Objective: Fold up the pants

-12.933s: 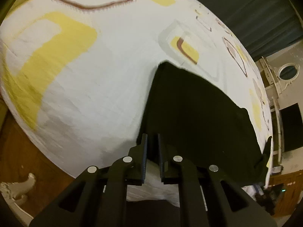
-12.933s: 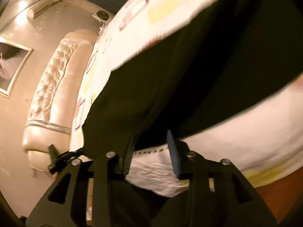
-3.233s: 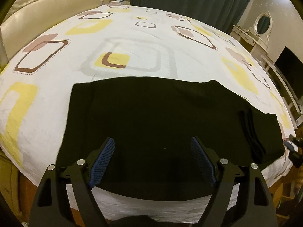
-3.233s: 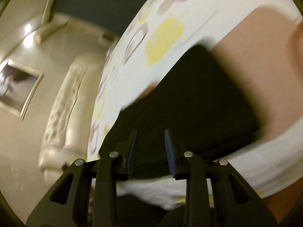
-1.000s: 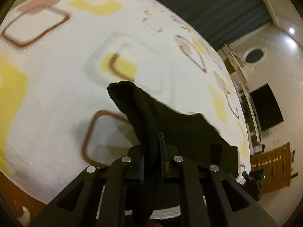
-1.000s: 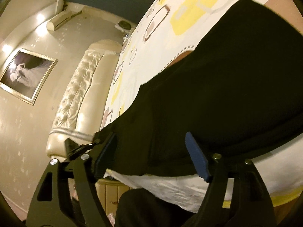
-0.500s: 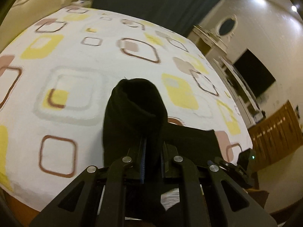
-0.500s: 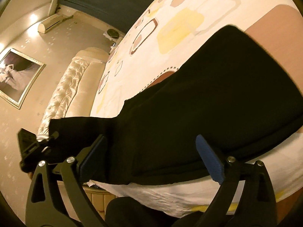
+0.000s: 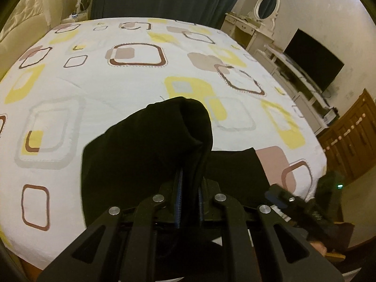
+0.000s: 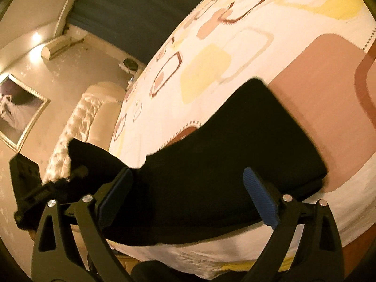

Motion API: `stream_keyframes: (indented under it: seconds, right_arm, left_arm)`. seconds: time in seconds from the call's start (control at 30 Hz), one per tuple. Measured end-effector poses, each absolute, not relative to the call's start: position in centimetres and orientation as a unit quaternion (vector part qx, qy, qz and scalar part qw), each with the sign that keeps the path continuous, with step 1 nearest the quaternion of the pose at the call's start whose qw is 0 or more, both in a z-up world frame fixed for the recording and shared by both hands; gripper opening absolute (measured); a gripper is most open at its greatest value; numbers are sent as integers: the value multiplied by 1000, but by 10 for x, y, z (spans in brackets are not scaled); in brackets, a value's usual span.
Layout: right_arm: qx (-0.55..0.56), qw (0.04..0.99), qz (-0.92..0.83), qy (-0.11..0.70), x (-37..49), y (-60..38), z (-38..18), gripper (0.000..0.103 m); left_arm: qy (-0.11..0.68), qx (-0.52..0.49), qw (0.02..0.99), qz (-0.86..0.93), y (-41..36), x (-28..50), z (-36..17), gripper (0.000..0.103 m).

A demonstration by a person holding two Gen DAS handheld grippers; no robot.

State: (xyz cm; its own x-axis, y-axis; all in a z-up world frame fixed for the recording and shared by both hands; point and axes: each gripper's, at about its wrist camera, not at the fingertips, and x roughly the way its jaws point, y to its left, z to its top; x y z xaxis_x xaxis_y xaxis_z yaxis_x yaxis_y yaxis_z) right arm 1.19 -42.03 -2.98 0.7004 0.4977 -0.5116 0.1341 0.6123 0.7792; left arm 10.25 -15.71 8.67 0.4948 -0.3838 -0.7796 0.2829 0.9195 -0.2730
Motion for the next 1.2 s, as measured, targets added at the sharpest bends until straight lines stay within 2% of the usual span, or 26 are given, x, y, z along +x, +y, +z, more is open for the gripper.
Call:
stream_keyframes:
  seconds: [0.57,1.2]
  right_arm:
    - [475,812,76,329,5,-475,-28,96]
    - [507,797,78,320,6,-488,-38,96]
  left_arm:
    - [482,55,859,-161,-270,94,11,10]
    - [464,125,869,-118,-306,85,-21,10]
